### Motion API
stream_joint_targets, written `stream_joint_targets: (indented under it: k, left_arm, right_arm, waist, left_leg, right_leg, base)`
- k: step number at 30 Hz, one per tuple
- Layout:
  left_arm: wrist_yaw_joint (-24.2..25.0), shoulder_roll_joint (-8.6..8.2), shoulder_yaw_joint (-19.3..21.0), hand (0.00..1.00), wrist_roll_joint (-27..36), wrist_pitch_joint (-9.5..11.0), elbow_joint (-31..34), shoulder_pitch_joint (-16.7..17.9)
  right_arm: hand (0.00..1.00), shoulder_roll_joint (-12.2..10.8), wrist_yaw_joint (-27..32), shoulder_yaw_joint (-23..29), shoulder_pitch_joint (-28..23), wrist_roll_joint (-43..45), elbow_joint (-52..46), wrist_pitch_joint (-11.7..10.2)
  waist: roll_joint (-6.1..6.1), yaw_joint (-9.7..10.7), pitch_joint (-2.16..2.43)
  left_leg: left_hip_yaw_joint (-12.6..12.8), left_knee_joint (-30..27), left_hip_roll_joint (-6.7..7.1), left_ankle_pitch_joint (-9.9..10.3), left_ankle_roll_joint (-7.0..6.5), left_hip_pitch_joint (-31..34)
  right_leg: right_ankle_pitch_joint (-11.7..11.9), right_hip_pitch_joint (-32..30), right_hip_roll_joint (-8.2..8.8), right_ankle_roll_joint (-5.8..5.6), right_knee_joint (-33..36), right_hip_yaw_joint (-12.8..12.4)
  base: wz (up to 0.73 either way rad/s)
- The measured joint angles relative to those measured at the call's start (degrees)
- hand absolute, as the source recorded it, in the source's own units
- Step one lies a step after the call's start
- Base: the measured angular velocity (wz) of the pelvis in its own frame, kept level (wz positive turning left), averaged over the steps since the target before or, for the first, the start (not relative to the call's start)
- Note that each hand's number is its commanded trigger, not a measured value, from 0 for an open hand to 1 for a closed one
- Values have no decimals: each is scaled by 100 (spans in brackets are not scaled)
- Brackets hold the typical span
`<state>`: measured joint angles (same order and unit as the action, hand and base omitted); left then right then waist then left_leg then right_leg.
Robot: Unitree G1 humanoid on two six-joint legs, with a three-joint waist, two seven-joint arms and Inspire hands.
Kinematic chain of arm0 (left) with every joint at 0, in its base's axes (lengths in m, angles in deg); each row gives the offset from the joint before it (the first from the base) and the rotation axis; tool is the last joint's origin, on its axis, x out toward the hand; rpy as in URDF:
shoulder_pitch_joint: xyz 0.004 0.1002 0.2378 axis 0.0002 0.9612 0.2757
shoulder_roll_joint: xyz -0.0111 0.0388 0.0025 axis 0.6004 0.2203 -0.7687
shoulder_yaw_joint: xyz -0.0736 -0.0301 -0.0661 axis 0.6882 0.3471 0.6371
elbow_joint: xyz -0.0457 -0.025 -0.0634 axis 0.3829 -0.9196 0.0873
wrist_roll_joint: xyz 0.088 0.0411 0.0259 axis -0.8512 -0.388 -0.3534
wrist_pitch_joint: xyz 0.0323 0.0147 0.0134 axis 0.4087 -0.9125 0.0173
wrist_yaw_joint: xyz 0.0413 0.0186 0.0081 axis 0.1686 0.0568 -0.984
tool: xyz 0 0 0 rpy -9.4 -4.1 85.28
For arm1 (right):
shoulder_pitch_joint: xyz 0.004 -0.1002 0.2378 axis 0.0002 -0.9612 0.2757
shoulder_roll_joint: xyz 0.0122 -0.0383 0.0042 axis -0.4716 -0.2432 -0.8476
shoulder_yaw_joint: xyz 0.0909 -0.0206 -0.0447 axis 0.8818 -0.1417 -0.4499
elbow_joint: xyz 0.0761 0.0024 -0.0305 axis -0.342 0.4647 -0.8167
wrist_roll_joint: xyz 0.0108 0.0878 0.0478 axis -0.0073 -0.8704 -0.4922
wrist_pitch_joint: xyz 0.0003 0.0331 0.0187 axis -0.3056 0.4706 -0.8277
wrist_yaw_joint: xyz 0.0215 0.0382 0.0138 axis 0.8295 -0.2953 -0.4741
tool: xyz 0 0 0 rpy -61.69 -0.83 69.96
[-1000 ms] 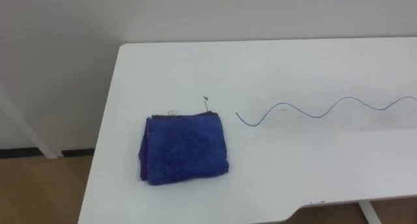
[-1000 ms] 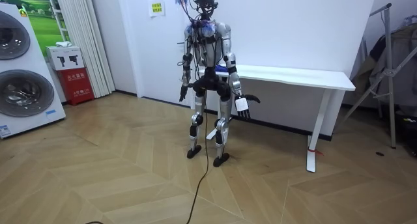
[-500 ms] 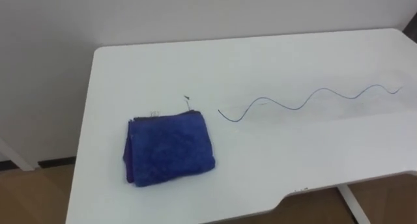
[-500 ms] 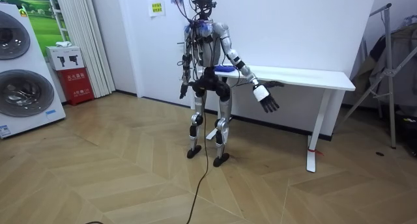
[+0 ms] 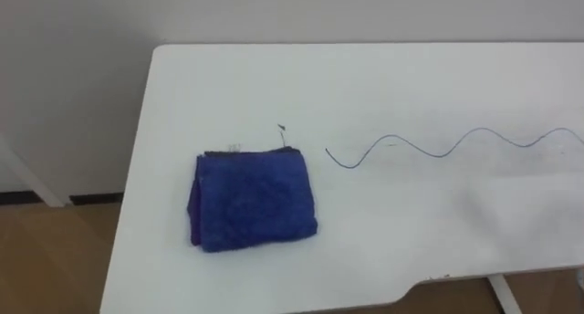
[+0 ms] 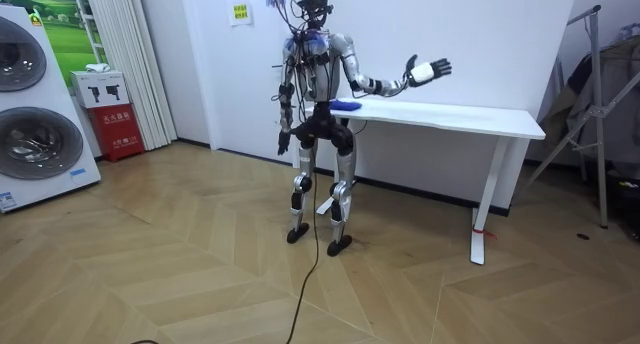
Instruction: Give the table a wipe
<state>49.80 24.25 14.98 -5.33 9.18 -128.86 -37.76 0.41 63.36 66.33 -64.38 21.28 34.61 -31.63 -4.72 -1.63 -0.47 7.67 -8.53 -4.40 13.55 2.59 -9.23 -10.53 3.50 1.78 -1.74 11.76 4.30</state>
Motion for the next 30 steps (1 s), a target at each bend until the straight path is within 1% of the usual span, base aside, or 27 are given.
stream_joint_targets:
  k: [2, 3, 4, 7, 9, 10, 11, 12, 13, 14, 16, 17, 19, 21, 23, 25, 26, 27, 28, 30]
  left_arm:
    - [-8, 3, -111, 0, 8, -1, 0, -33]
    - [-18, 11, -183, 0, 8, -1, 0, -26]
    - [-18, 14, -273, 0, 8, -2, 25, -35]
    - [-5, 11, -424, 0, 2, 11, 46, -71]
    - [17, 15, -468, 0, -17, 44, 46, -64]
    - [31, 34, -515, 0, -20, 61, 47, -86]
    - [36, 37, -527, 0, -19, 64, 43, -85]
    - [38, 39, -560, 0, -20, 67, 41, -113]
    - [40, 39, -615, 0, -9, 81, 42, -125]
    - [43, 37, -630, 0, -9, 99, 43, -131]
    - [43, 37, -731, 0, -10, 132, 43, -178]
    - [43, 29, -739, 0, -10, 134, 43, -195]
    - [43, 21, -743, 0, -9, 141, 44, -238]
    - [42, 24, -753, 0, -9, 142, 45, -281]
    - [36, 52, -892, 0, -9, 150, 44, -324]
    - [25, 53, -1057, 0, -10, 164, -10, -395]
    - [24, 55, -1106, 0, -13, 164, -41, -436]
    - [26, 55, -1189, 0, -13, 165, -91, -502]
    - [30, 56, -1235, 0, -13, 173, -170, -556]
    - [34, 56, -1258, 0, -15, 172, -201, -578]
  right_arm:
    - [0, -2, 0, -209, 45, 483, -235, -12]
    - [0, 3, 0, -373, 112, 759, -332, -56]
    - [0, 4, -30, -553, 162, 944, -525, -53]
    - [0, 1, -247, -912, 368, 1461, -862, -126]
    - [0, 7, -442, -1130, 449, 1755, -1221, -119]
    - [0, 23, -572, -1321, 482, 1820, -1504, -154]
    - [0, 24, -634, -1404, 498, 1868, -1609, -180]
    - [0, 40, -755, -1576, 509, 1941, -1756, -233]
    - [0, 55, -897, -1759, 514, 2029, -1851, -244]
    - [0, 65, -966, -1856, 522, 2080, -1861, -261]
    - [0, 81, -1260, -2238, 562, 2213, -1861, -277]
    - [0, 80, -1326, -2317, 562, 2267, -1861, -278]
    - [0, 81, -1587, -2643, 576, 2448, -1866, -280]
    - [0, 81, -1769, -2825, 578, 2626, -1867, -274]
    - [0, 76, -1885, -3076, 593, 2883, -1879, -253]
    - [0, 76, -2030, -3554, 595, 3028, -1896, -232]
    - [0, 76, -2070, -3657, 596, 3083, -1895, -225]
    - [0, 75, -2165, -3857, 597, 3178, -1893, -222]
    - [0, 74, -2264, -4026, 596, 3269, -1891, -225]
    - [0, 74, -2381, -4205, 604, 3343, -1875, -245]
  waist:
    - [-15, -55, -5]
    - [-20, -101, -1]
    - [-24, -144, 3]
    - [8, -193, -2]
    - [27, -225, 11]
    - [41, -229, 17]
    - [43, -240, 18]
    - [47, -308, 34]
    - [65, -354, 40]
    - [61, -370, 43]
    - [44, -478, 53]
    - [39, -499, 55]
    - [43, -611, 53]
    - [49, -635, 49]
    - [57, -694, 44]
    - [85, -816, 26]
    - [68, -842, 34]
    - [80, -897, 23]
    - [72, -956, 27]
    - [65, -1000, 25]
  left_leg:
    - [-3, 0, 2, 0, 0, -5]
    - [-5, -2, 0, 0, 0, -10]
    - [-5, -12, -3, 0, 0, 0]
    - [-55, -19, -4, 0, 0, 8]
    - [-145, -17, -3, 0, 0, 35]
    - [-189, -17, -5, 0, 0, 51]
    - [-204, -18, -6, 0, 0, 49]
    - [-208, -18, -9, -1, 1, 42]
    - [-210, -17, -8, -1, 1, 40]
    - [-211, -17, -7, -1, 1, 42]
    - [-210, -17, -6, -1, 0, 48]
    - [-211, -17, -7, -1, 0, 50]
    - [-241, -18, -9, -1, 0, 73]
    - [-299, -20, -4, -2, -1, 129]
    - [-322, -29, -2, -8, -3, 167]
    - [-318, -31, -5, -9, -2, 154]
    - [-323, -31, -5, -9, -2, 149]
    - [-332, -29, -4, -9, -2, 153]
    - [-339, -25, -2, -9, -2, 157]
    - [-368, -18, -1, -9, -2, 166]
  right_leg:
    - [1, 14, 8, 0, -8, 58]
    - [1, 15, 9, 0, -11, 68]
    - [1, 13, 9, 0, -14, 70]
    - [1, 28, 12, 1, -10, 105]
    - [1, 23, 15, 0, -14, 149]
    - [1, 30, 14, 1, -21, 183]
    - [1, 38, 11, 1, -23, 186]
    - [1, 48, 7, 1, -23, 193]
    - [2, 52, 7, 1, -23, 195]
    - [2, 54, 8, 1, -23, 198]
    - [3, 47, 10, 3, -22, 201]
    - [3, 46, 12, 3, -22, 205]
    - [5, 49, 12, 6, -23, 226]
    - [5, 43, 26, 7, -25, 294]
    - [5, 24, 31, 7, -25, 341]
    - [5, 21, 30, 7, -25, 364]
    - [5, 20, 30, 7, -25, 369]
    - [6, 22, 30, 9, -39, 376]
    - [9, 35, 30, 12, -72, 383]
    - [10, 45, 27, 15, -114, 392]
  base:
    - [0]
    - [0]
    - [0]
    - [5]
    - [13]
    - [14]
    - [9]
    - [0]
    - [0]
    - [0]
    - [0]
    - [0]
    - [2]
    - [15]
    - [11]
    - [0]
    - [0]
    - [4]
    - [4]
    - [4]
